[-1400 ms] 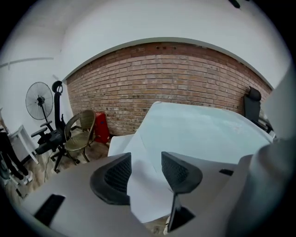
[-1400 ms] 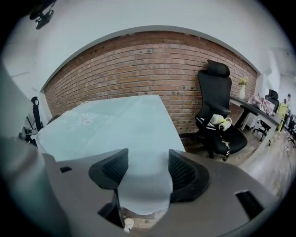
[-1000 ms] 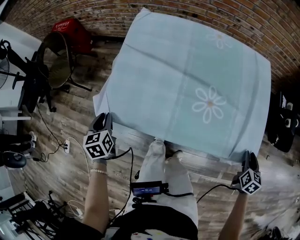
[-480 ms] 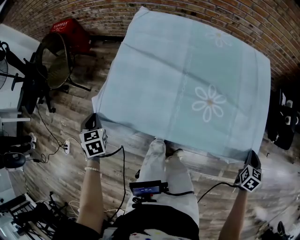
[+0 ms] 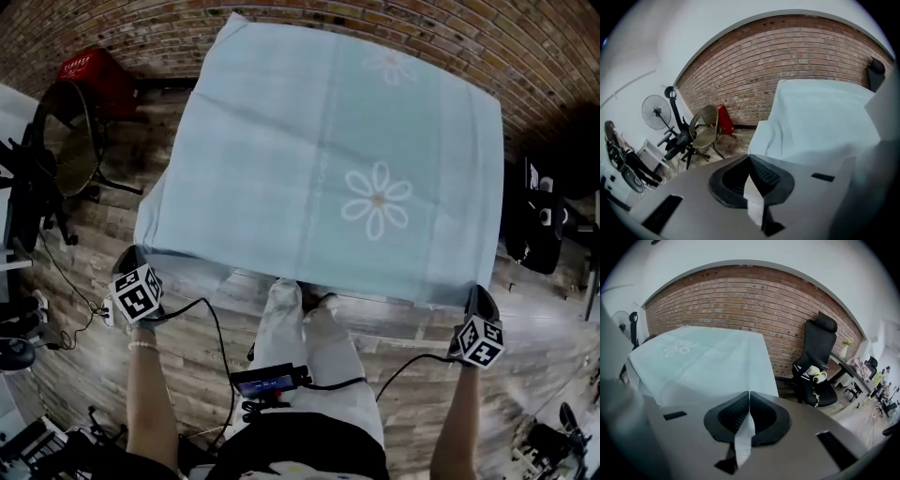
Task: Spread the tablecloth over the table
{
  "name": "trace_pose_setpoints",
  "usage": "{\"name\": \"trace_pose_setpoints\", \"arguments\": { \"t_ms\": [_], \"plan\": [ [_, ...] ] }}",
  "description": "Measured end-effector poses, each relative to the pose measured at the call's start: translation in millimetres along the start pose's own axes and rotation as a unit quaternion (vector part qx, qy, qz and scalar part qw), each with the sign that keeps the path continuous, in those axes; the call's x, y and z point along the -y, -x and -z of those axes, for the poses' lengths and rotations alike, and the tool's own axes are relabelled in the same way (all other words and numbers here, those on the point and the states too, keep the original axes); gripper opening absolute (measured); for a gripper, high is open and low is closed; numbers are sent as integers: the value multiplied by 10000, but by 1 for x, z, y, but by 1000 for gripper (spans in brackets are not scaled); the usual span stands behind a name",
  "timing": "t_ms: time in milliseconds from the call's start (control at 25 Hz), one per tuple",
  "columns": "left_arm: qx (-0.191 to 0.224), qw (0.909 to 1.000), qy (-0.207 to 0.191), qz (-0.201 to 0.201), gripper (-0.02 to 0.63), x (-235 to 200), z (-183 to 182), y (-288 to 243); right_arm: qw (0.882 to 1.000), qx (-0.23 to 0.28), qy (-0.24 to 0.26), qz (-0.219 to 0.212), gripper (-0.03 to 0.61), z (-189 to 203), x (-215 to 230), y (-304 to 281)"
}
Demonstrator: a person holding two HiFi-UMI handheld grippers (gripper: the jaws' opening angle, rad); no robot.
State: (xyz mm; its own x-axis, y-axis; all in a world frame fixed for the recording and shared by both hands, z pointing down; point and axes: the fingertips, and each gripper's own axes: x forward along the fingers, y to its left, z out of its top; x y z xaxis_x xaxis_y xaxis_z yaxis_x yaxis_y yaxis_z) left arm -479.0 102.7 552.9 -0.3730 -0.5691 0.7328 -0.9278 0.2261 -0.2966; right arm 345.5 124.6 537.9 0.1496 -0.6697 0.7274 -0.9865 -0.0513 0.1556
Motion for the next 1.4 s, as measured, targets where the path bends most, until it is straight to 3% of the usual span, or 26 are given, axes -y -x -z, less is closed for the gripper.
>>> {"name": "trace_pose_setpoints", "arguments": {
  "t_ms": [200, 400, 680, 960, 1200, 1400],
  "plan": [
    [-112, 9997, 107, -212, 16, -7, 15, -8, 9997, -84, 164, 144, 32, 4, 5, 3],
    [-251, 9995, 144, -155, 27, -9, 32, -16, 9997, -46, -160, 158, 34, 4, 3, 2],
    [-695, 9964, 487, -31, 177, -18, 64, -38, 9991, 17, -395, 125, 44, -3, -8, -1],
    [-1209, 9912, 518, -143, 172, -26, 100, -55, 9987, 137, -427, 239, 77, -10, -15, -1],
    [-1017, 9842, 1416, -309, 194, -49, 125, -27, 9972, 331, -652, 147, 117, -16, -18, 9],
    [-686, 9635, 2525, -576, 224, -62, 134, -7, 9946, 698, -764, -4, 121, -35, -21, 8]
  ]
}}
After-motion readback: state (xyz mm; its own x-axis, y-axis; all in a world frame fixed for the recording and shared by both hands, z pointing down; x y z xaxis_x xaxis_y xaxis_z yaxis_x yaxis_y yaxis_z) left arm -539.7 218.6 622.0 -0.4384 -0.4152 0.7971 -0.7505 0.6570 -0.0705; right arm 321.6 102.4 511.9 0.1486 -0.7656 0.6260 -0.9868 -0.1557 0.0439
